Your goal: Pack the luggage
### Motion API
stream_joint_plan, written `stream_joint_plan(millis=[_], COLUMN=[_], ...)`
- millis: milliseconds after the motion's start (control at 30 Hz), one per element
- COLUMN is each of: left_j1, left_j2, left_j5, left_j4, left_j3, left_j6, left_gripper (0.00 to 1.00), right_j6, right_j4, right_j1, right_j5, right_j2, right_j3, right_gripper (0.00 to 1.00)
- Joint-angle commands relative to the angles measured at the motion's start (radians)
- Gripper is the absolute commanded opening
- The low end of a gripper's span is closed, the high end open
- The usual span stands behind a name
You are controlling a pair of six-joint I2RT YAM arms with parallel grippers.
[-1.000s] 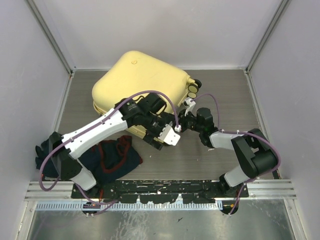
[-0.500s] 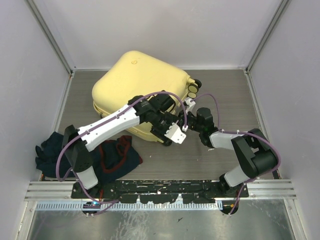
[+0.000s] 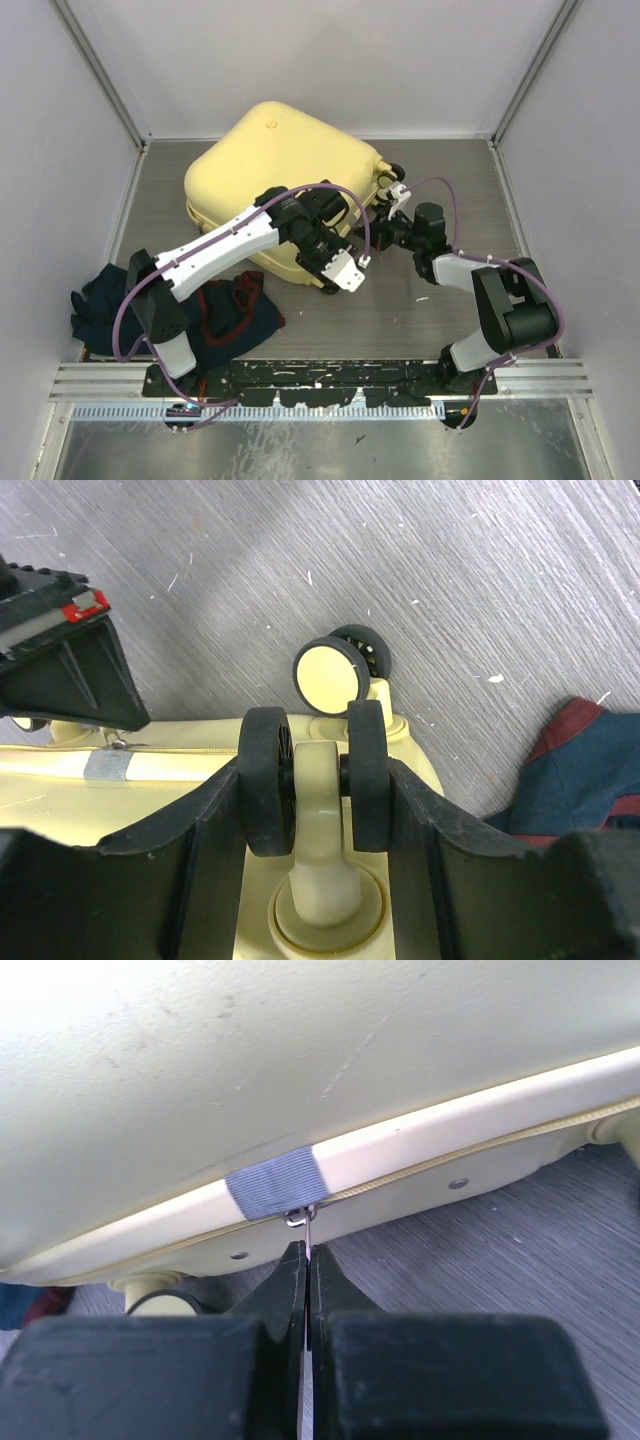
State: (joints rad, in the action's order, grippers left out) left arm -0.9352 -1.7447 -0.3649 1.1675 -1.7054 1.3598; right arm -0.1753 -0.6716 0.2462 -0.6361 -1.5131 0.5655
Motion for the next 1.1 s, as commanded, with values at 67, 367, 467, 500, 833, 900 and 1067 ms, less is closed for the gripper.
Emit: stream_joint_plan(millis=[67,367,467,500,833,900,1067], left_j1=[-0.009,-0.009,-0.008,-0.009,-0.01,-0.011,-0.01], left_j2=[0.057,0.108,0.14,0.152,0.252,0.264,0.312], left_j5=[-0.034,-0.037,-0.035,-0.03,-0.022,-0.014,0.026], left_j4=[0.249,0.325,0.355,0.362,0.451,0.473,0.504], left_j3=[-0.001,0.055,0.104,0.123,0.251,0.269,0.339], left_j6=[0.061,0.08,0.105,0.114,0.184,0.199,0.249], left_gripper=[0.0,0.0,0.0,0.0,0.0,0.0,0.0], right_j6=[0.138,0.156,0.157,0.158,0.213,0.228,0.308], right_j4=[-0.084,-0.116,-0.123,-0.126,-0.084,-0.071,0.008], right_j1=[-0.133,-0.262,-0.302,-0.317,-0.505,-0.529,-0.546], right_j5=[0.056,0.043,0.048,0.05,-0.112,-0.164,-0.307], right_j2=[0.041,0.032,0.034,0.038,0.066,0.054,0.019], right_j3=[0.059,0.049,0.046,0.042,0.048,0.069,0.138], right_gripper=[0.0,0.01,0.01,0.01,0.01,0.01,0.0])
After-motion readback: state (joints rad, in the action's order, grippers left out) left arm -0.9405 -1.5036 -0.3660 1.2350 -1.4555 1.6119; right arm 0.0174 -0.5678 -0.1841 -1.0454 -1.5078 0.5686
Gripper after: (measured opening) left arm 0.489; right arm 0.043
